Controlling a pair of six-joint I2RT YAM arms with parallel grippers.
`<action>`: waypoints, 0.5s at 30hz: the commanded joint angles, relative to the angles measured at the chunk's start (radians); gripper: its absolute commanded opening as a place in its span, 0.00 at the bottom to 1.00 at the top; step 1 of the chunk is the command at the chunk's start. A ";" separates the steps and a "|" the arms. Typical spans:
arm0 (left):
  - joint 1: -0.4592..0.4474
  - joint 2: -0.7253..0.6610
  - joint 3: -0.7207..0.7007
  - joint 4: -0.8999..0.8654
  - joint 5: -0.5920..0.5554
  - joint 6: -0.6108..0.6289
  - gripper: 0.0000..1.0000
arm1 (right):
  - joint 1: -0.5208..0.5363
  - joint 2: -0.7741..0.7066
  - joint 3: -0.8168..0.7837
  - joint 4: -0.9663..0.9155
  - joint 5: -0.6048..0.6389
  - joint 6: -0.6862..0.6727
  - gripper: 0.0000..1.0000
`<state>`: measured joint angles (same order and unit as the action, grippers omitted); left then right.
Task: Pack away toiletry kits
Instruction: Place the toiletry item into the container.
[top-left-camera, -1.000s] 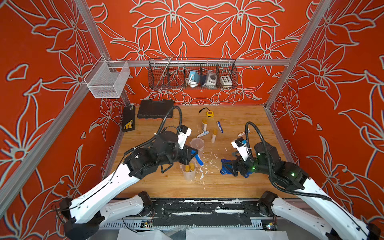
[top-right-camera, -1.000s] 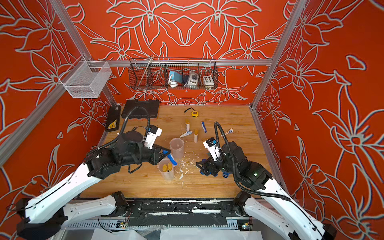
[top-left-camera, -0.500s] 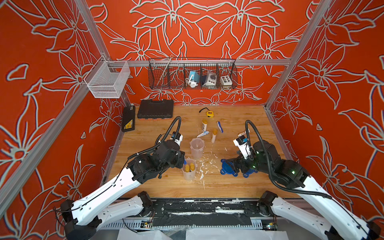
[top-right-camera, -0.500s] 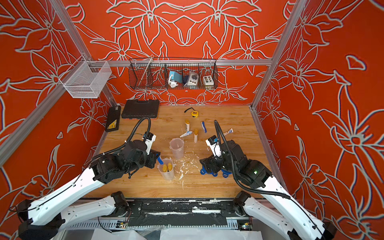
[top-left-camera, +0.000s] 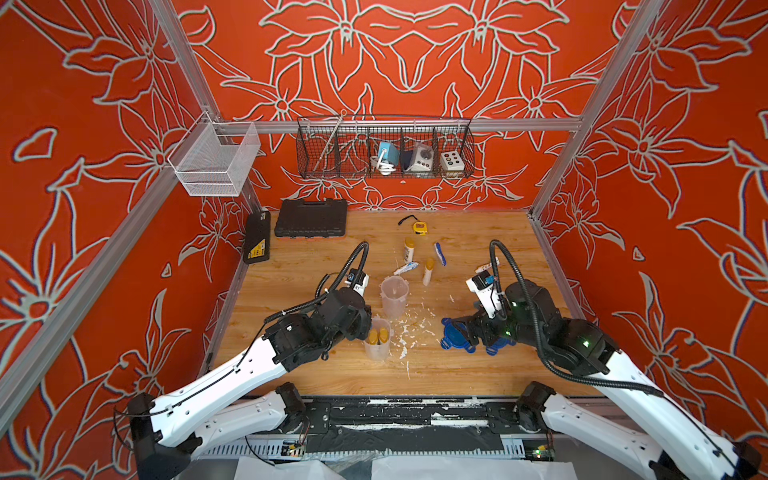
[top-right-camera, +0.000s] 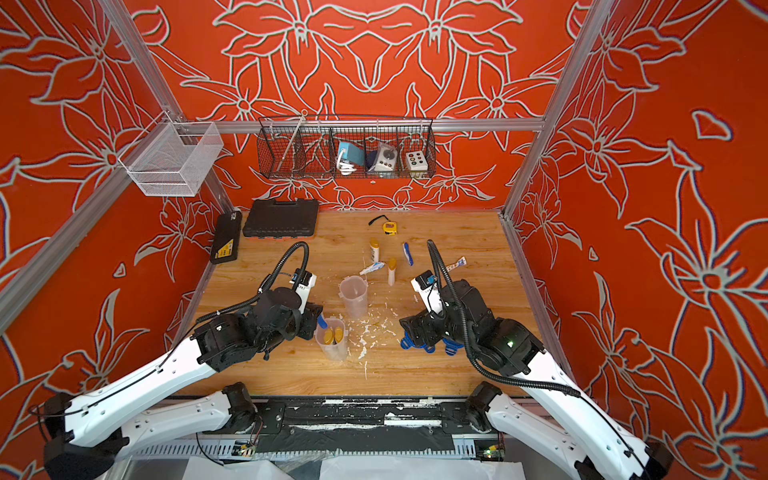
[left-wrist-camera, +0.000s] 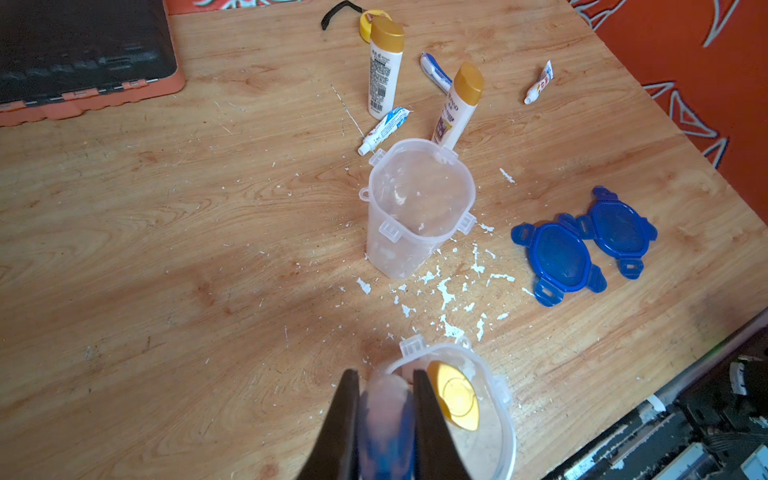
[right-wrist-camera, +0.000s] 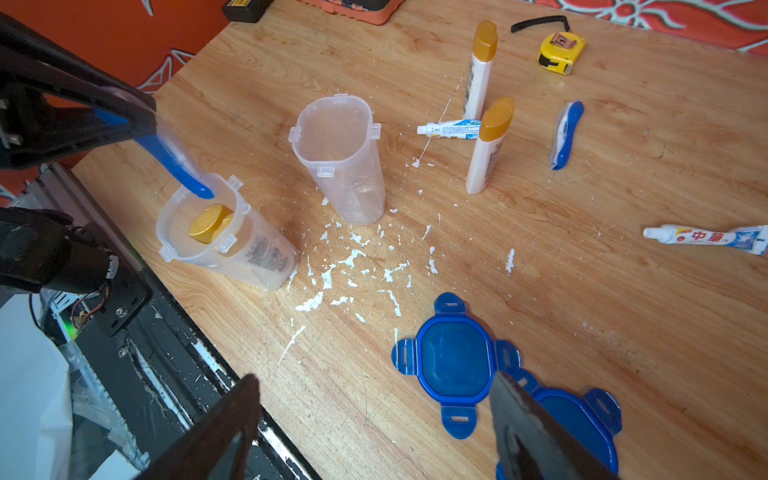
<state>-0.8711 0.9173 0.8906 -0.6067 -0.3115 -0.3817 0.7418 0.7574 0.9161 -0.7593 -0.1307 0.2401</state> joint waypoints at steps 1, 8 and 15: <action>-0.029 -0.005 -0.019 0.063 -0.050 0.021 0.00 | -0.001 -0.006 0.023 -0.006 0.025 -0.018 0.87; -0.061 -0.026 -0.083 0.115 -0.077 0.021 0.00 | 0.001 0.003 0.030 -0.002 0.018 -0.023 0.88; -0.066 -0.083 -0.150 0.131 -0.090 0.004 0.00 | -0.001 0.019 0.039 0.002 0.021 -0.024 0.88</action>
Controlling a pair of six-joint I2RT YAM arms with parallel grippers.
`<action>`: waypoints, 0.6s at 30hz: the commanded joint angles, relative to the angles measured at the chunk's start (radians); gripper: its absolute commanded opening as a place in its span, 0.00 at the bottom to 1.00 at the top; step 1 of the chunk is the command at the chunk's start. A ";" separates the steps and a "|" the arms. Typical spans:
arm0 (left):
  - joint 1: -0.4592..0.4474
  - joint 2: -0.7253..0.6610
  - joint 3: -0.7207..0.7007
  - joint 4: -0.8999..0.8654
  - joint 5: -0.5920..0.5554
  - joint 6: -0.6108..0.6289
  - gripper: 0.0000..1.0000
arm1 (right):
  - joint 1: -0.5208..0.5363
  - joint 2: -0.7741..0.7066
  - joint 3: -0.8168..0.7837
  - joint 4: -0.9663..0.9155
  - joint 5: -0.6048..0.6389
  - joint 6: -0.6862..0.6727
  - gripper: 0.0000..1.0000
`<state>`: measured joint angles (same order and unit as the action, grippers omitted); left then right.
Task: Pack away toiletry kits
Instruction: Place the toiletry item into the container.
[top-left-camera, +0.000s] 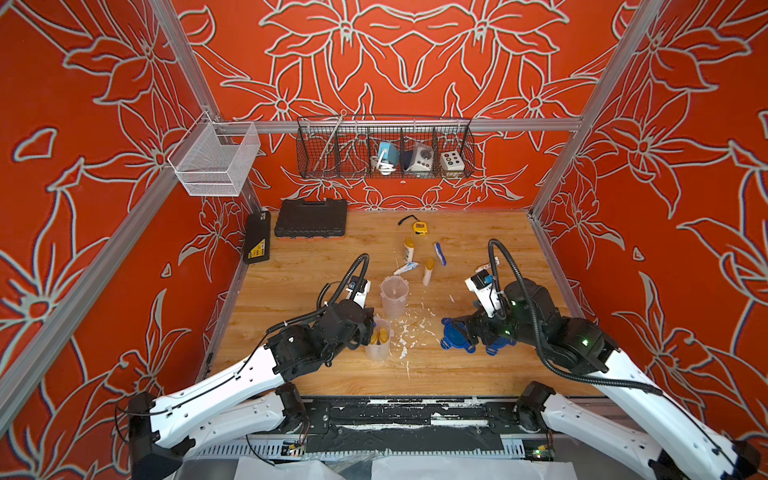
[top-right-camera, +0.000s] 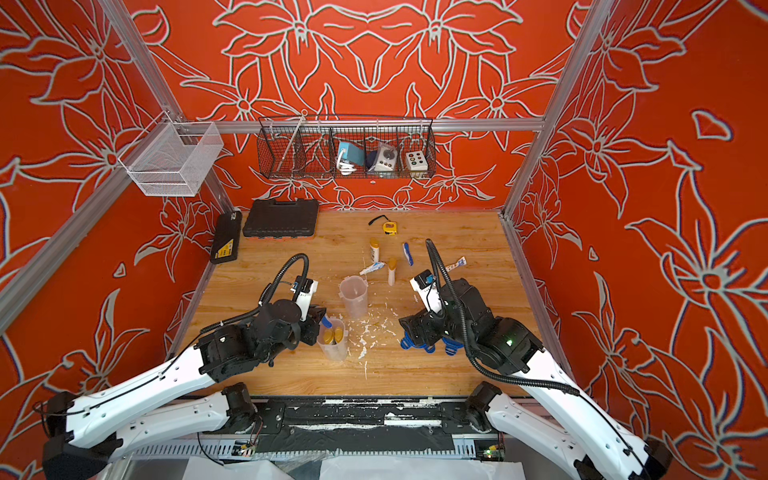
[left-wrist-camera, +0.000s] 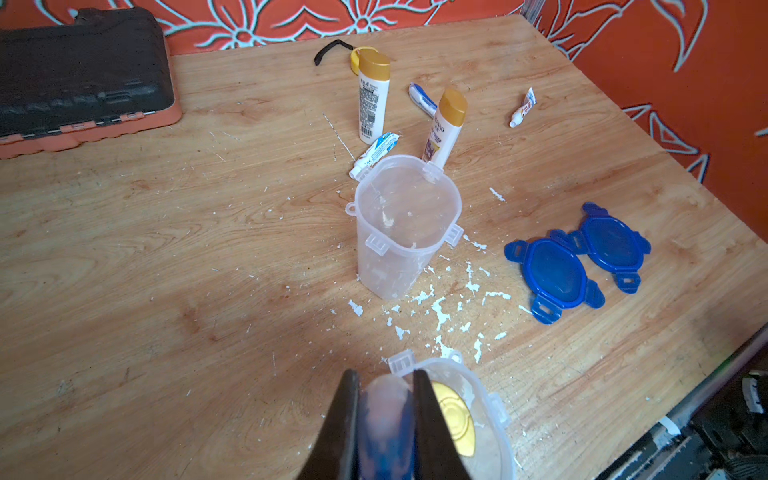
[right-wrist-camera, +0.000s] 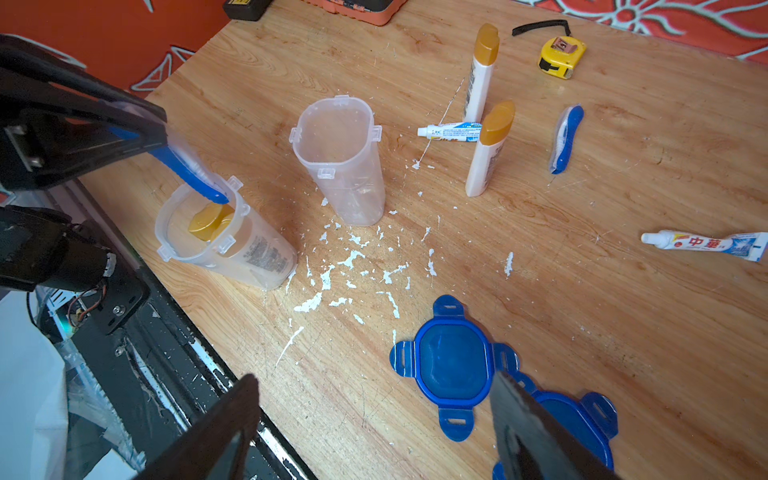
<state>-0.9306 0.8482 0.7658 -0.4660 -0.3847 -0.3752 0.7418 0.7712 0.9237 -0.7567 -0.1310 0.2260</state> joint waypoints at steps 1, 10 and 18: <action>-0.008 -0.022 -0.028 -0.006 -0.015 -0.007 0.00 | 0.000 0.006 0.032 0.002 0.021 -0.008 0.88; -0.010 -0.046 0.002 0.013 -0.005 -0.040 0.00 | 0.000 0.005 0.022 0.016 0.017 0.010 0.88; -0.022 -0.023 -0.053 0.050 -0.022 -0.047 0.01 | 0.000 -0.005 0.019 0.008 0.026 0.010 0.88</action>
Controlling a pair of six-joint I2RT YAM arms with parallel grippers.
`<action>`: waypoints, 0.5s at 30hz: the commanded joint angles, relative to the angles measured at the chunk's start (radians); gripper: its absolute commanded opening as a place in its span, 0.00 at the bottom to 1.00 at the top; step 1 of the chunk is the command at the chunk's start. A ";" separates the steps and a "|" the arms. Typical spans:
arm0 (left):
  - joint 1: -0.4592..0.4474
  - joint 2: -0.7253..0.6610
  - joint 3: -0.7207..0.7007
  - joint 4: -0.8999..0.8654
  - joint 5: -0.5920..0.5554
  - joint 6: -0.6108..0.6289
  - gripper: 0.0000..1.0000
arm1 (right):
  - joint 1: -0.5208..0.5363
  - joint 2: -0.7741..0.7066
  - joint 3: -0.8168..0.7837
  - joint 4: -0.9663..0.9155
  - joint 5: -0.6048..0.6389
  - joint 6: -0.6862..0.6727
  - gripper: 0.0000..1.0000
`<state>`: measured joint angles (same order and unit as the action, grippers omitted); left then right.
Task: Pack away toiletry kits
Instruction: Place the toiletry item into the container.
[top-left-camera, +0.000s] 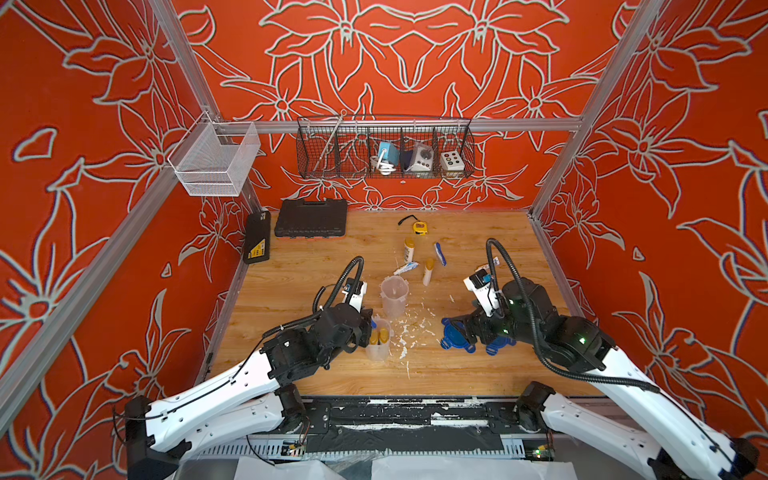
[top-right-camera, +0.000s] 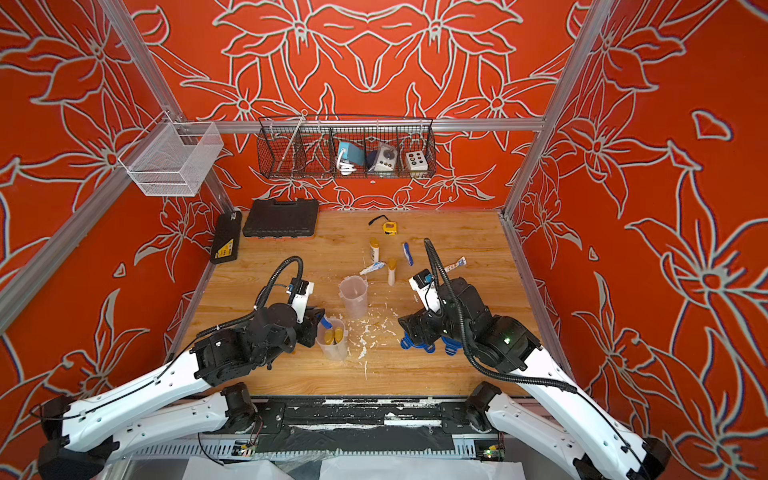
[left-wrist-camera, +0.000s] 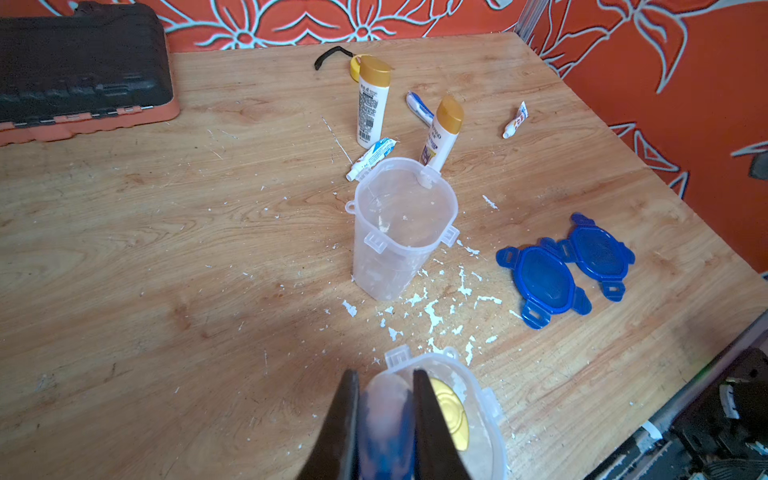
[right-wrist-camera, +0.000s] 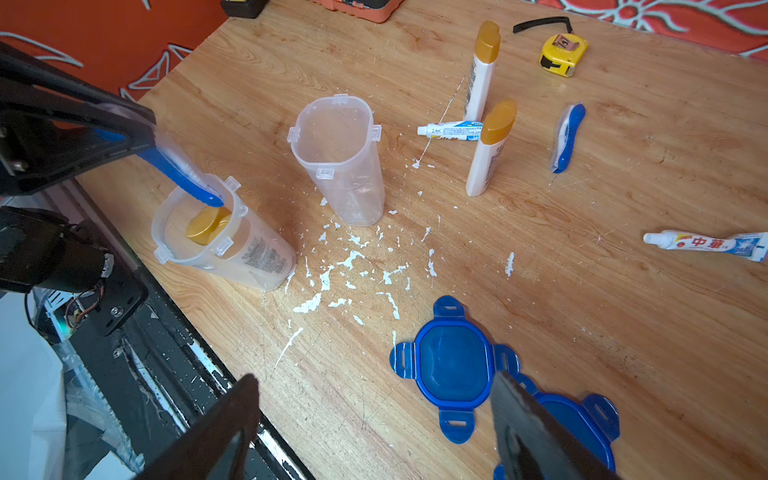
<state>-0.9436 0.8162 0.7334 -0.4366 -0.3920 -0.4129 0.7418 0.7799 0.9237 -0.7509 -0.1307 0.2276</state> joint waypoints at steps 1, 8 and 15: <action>-0.012 0.013 -0.026 0.023 -0.021 -0.012 0.02 | 0.000 -0.012 0.020 0.000 0.029 0.009 0.88; -0.032 0.016 -0.063 0.029 -0.032 -0.021 0.08 | 0.000 -0.006 0.035 -0.019 0.052 -0.003 0.89; -0.040 -0.006 -0.015 -0.010 -0.053 -0.014 0.08 | -0.002 0.009 0.041 -0.002 0.049 -0.006 0.89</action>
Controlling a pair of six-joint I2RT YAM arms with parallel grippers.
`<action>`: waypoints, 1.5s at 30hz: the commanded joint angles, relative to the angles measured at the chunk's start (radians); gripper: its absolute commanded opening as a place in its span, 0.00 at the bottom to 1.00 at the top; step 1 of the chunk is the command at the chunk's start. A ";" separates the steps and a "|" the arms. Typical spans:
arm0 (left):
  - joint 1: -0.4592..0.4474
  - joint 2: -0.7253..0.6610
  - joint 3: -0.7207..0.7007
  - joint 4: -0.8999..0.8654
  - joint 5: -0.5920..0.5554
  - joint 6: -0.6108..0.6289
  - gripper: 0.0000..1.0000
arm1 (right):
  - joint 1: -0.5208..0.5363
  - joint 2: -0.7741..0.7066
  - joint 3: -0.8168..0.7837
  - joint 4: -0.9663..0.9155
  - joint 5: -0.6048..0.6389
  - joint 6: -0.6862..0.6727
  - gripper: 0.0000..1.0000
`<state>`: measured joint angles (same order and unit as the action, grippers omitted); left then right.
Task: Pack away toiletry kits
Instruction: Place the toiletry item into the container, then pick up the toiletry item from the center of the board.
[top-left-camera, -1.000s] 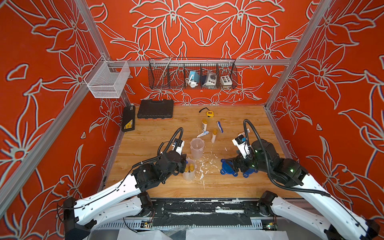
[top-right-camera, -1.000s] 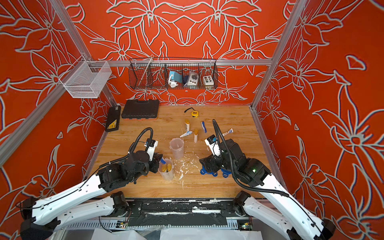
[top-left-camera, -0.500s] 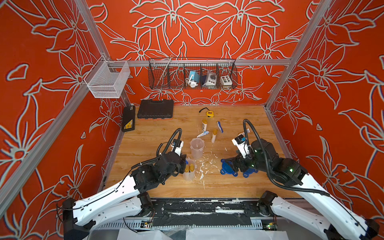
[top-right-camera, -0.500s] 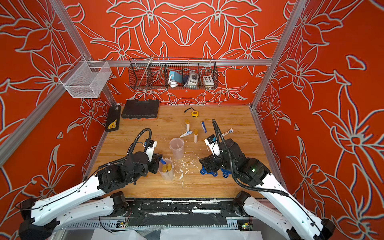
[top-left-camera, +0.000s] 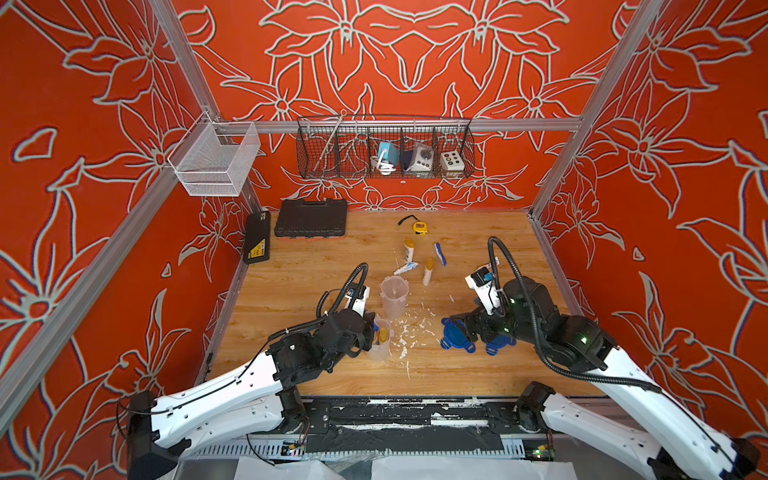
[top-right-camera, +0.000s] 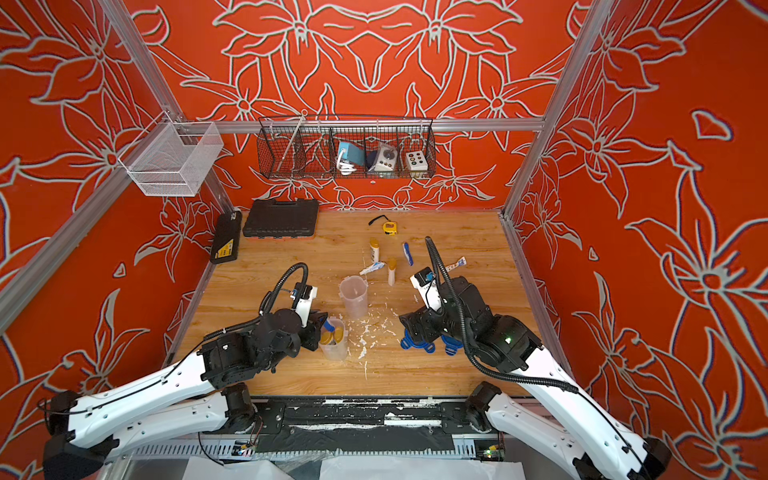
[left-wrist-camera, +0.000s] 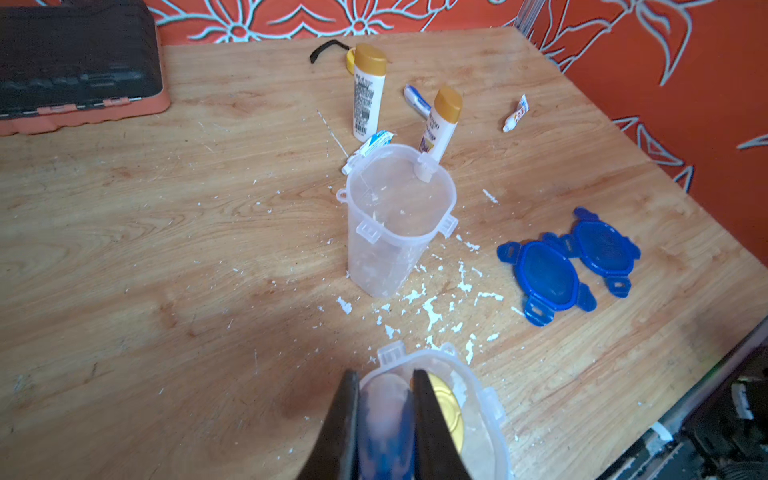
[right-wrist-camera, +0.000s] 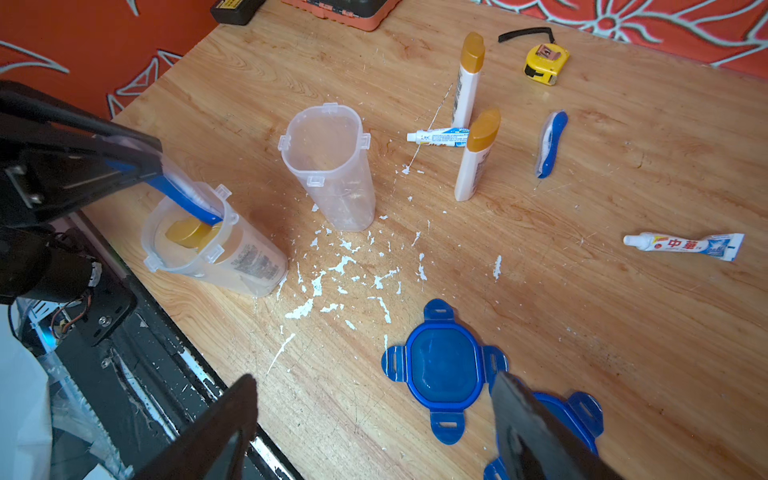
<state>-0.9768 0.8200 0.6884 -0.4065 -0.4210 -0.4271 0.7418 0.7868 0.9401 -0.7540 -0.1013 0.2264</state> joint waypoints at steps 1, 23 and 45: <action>-0.007 -0.009 0.045 -0.046 -0.026 0.003 0.08 | -0.001 0.004 0.024 0.004 0.020 -0.004 0.89; -0.010 0.005 -0.023 0.010 -0.048 -0.001 0.58 | -0.059 0.157 0.251 -0.136 0.101 -0.038 0.90; -0.010 0.113 0.413 -0.137 0.159 -0.004 0.98 | -0.789 0.971 0.536 -0.047 -0.084 0.181 0.83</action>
<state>-0.9825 0.9295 1.0760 -0.5415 -0.3138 -0.4210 -0.0425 1.6993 1.4117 -0.8238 -0.1333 0.3668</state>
